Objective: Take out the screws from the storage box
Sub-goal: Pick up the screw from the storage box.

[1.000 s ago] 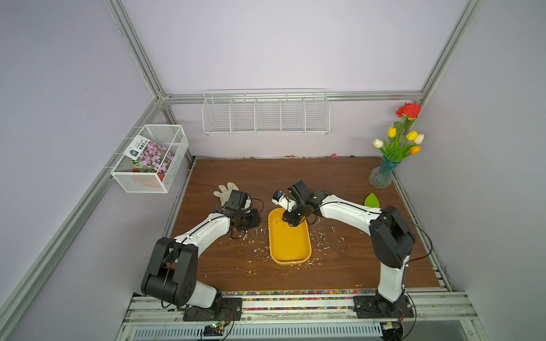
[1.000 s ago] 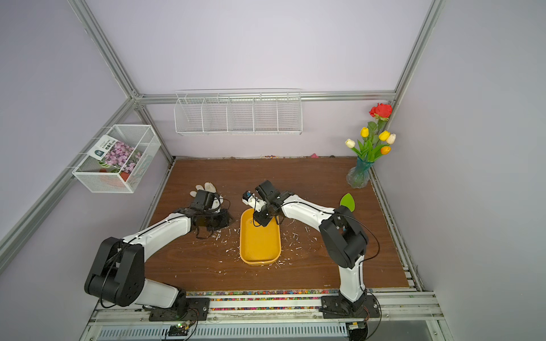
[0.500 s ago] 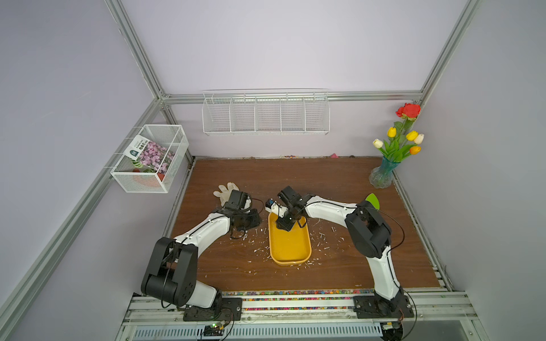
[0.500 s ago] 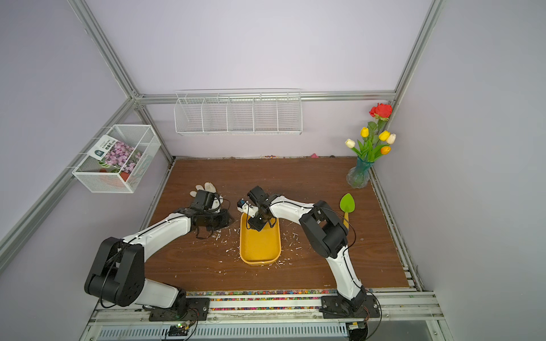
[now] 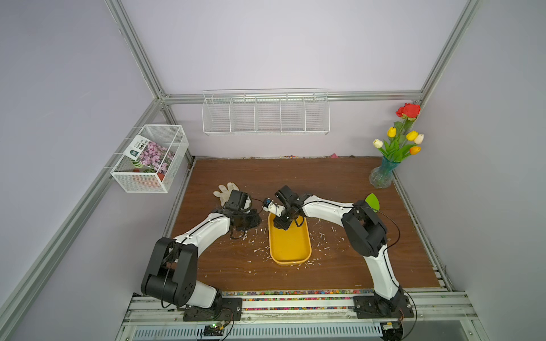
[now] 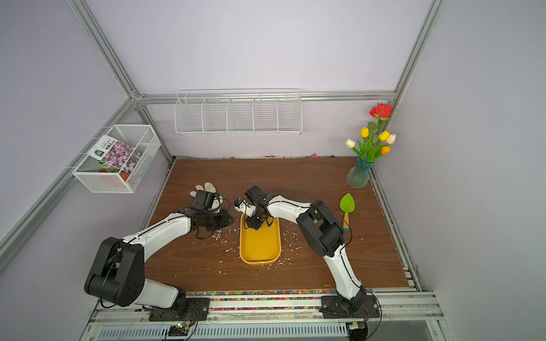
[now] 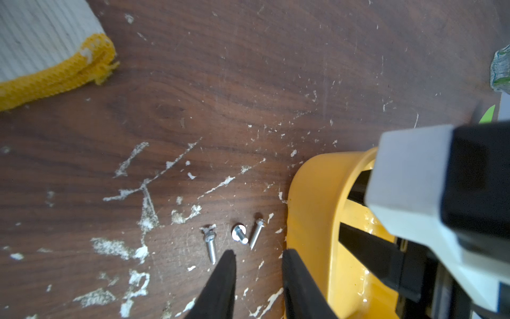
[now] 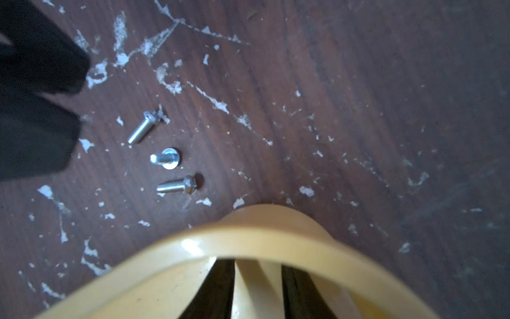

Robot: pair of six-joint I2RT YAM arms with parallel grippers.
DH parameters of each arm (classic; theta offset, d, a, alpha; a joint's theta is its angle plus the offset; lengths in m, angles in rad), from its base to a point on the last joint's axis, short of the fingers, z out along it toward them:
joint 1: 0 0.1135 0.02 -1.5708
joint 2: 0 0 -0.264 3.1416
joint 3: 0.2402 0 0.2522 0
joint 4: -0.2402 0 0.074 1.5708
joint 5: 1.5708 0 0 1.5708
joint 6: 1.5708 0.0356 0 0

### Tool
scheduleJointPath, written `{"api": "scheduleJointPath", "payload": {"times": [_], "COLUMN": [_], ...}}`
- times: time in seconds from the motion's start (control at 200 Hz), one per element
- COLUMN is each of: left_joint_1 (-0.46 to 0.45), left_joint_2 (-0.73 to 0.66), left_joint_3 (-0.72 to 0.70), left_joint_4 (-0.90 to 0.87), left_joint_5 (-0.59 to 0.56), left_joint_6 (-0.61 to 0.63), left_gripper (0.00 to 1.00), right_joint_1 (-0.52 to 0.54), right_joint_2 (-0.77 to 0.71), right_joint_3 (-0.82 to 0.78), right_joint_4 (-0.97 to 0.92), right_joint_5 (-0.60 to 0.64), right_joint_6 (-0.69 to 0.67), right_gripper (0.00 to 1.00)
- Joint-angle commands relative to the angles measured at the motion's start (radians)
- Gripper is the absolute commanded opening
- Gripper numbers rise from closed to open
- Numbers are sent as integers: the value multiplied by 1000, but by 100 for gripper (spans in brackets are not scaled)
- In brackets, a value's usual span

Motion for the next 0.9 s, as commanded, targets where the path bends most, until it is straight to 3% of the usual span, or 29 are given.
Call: {"api": "scheduleJointPath", "payload": {"times": [0.0,0.5,0.75,0.9], "left_joint_1": [8,9,10,12], "left_joint_2": [-4,-5,-13,-15], "left_joint_3": [12,7,0,0], "left_joint_4": [-18,-23,-24,-25], "left_joint_5": [-11,-15,-19,-17], "left_joint_6": [20,22,25,24], "left_gripper": [33,33,33,33], "right_joint_1": [10,19,21,21], "right_joint_2": [58,98,110,114], "right_joint_3": [-5,12,15,17], "right_joint_4": [-38,-90,-101,-108], "right_joint_5": [4,89,90,87], "right_joint_6": [-19,-25,-22,-25], "right_gripper": [34,29,23,14]}}
